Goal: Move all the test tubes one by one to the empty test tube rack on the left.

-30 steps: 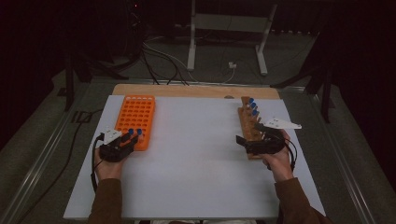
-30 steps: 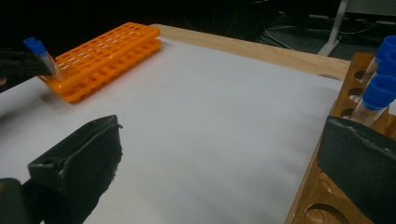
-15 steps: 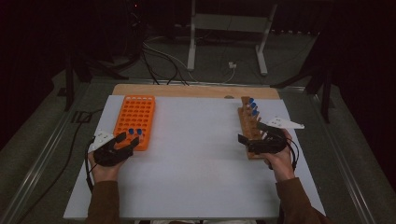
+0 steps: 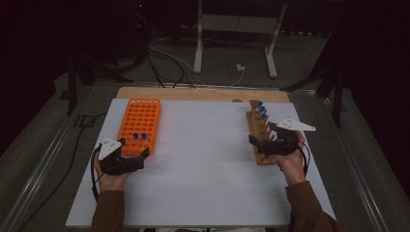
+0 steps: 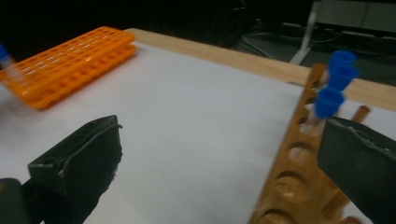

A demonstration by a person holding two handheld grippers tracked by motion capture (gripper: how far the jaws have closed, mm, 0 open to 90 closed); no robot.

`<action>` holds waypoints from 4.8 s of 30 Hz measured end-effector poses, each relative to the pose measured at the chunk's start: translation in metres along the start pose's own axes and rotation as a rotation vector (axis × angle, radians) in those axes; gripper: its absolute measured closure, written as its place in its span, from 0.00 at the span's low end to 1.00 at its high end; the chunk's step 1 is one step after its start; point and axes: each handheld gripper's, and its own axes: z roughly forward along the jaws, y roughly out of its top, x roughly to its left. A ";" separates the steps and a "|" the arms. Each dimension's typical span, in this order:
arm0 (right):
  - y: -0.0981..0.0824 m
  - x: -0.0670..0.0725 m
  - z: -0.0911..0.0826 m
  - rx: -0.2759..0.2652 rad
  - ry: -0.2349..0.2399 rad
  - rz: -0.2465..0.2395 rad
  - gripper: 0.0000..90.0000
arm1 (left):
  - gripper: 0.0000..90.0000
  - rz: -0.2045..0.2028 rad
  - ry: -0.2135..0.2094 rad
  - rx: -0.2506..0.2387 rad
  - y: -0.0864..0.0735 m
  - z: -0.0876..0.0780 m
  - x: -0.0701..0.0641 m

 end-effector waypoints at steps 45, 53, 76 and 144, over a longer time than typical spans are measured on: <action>0.002 -0.061 0.060 0.110 -0.147 -0.009 0.84 | 0.01 0.000 0.023 0.039 -0.007 0.007 -0.001; 0.002 -0.058 0.064 0.108 -0.154 -0.018 0.84 | 0.01 0.004 0.021 0.044 -0.007 0.007 -0.002; 0.009 -0.055 0.056 0.088 -0.164 0.000 0.85 | 0.01 0.005 0.018 0.049 -0.008 0.008 -0.002; 0.055 0.010 0.042 -0.013 -0.022 -0.093 0.85 | 0.01 0.007 0.043 -0.012 0.001 -0.002 -0.007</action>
